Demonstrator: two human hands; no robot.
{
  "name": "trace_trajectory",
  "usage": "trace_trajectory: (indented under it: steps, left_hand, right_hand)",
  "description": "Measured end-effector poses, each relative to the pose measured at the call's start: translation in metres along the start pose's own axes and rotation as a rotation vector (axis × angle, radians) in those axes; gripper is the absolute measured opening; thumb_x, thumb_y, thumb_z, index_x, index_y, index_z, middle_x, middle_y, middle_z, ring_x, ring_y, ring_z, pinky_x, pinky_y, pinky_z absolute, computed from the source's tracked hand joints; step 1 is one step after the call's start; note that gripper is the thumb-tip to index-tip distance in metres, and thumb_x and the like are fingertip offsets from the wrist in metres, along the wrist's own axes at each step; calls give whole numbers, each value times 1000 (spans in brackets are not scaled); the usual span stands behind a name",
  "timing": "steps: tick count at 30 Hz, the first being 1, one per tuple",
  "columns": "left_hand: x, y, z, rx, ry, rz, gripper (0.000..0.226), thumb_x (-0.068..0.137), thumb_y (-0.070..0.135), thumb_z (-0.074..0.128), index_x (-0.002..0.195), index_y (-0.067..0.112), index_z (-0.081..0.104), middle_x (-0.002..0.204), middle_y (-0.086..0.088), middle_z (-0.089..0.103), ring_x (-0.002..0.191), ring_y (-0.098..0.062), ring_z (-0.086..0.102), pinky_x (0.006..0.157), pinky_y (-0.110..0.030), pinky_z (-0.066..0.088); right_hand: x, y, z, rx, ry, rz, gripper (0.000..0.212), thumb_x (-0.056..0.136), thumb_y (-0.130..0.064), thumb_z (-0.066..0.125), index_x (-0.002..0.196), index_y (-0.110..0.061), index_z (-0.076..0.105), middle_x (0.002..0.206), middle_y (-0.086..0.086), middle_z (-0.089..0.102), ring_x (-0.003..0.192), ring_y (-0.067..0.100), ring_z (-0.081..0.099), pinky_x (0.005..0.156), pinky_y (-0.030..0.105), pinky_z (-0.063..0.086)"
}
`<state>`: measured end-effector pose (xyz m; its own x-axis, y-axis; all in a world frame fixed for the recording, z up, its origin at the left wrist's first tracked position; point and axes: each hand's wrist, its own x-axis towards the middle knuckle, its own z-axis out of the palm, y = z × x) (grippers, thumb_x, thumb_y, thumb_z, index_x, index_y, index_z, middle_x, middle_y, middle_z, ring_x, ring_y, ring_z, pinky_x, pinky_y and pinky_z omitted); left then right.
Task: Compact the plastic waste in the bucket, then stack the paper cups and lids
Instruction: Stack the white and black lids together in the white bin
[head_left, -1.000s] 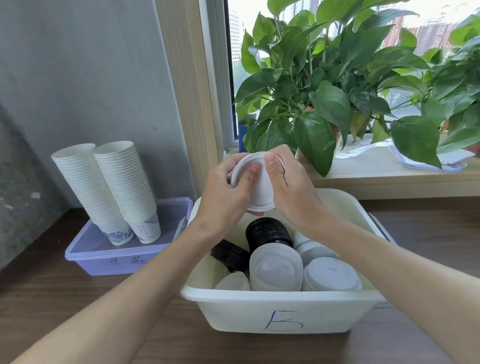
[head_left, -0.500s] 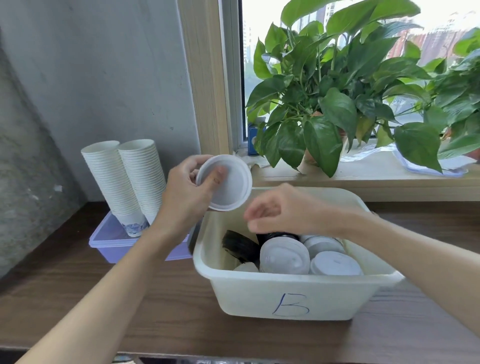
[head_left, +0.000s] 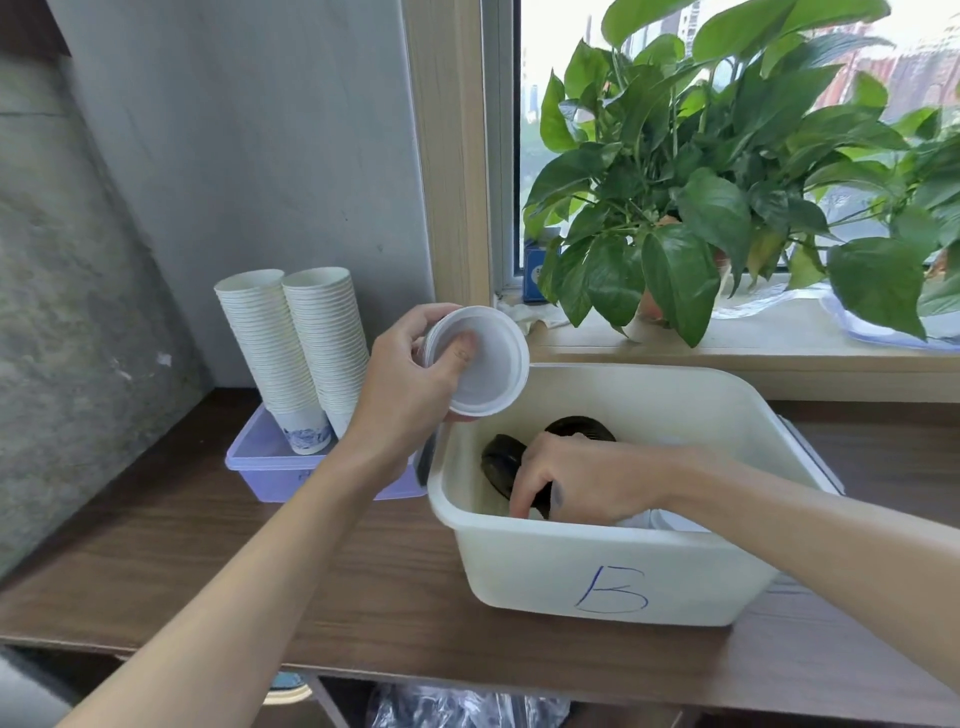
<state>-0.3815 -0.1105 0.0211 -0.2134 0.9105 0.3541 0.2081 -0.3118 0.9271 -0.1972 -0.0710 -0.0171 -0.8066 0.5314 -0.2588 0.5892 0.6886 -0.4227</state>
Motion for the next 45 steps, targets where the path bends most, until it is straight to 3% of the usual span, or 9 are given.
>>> trace_trajectory:
  steps: [6,9,13,18,23,29,32,37,45]
  left_hand:
    - [-1,1,1,12,0,4,20,98,15,63,104,34,65,110,-3,67,104,-28,65,63,-51,63]
    - [-1,2,2,11,6,7,20,98,15,62,102,34,64,108,-2,67,103,-27,65,62,-51,63]
    - [-1,3,2,19,18,-9,18,98,15,62,103,32,64,108,-2,66,102,-26,65,61,-49,63]
    - [4,1,4,-25,85,-95,13,100,19,59,113,22,61,112,-4,61,102,-28,65,58,-43,63]
    - [13,5,7,-131,183,-228,14,102,16,49,114,18,55,119,-9,58,102,-33,66,61,-43,63]
    - [23,14,10,-238,286,-271,18,101,15,48,118,14,53,117,-11,58,90,-29,66,54,-36,62]
    - [26,15,15,-229,292,-287,18,101,16,49,119,13,52,121,-11,57,95,-30,65,54,-36,62]
    - [26,14,28,-201,235,-304,26,101,18,50,126,12,50,124,-9,55,107,-30,64,66,-43,64]
    - [25,13,55,-206,3,-375,70,79,69,53,125,17,61,121,-12,67,102,-29,71,68,-47,63]
  right_hand:
    - [3,6,5,-125,39,-34,18,82,-17,62,86,-28,75,97,-15,68,106,12,47,81,32,27]
    - [3,5,2,5,82,-32,13,85,-25,61,77,-31,69,83,-21,65,92,5,56,80,27,36]
    - [3,5,-5,160,145,-24,7,90,-17,63,90,-16,70,92,-5,69,80,2,59,72,13,46]
    - [-4,8,-12,315,260,-51,11,93,-12,60,88,-22,60,88,-2,65,79,10,59,75,25,49]
    - [-9,5,-24,473,526,-65,19,95,-4,54,82,-19,53,75,-2,58,60,-1,49,59,11,38]
    - [-5,13,-28,446,932,-46,22,94,0,49,82,-17,50,75,-3,50,72,15,45,67,32,41]
    - [-9,13,-31,440,1109,-75,12,95,1,47,87,-7,51,75,3,51,67,10,40,62,23,36]
    - [-13,11,-34,377,1351,-112,12,95,2,47,92,-8,51,79,-13,48,74,-7,48,68,7,36]
    - [-11,13,-32,261,1346,-229,6,93,-3,49,89,-4,54,84,-7,53,78,11,51,72,25,45]
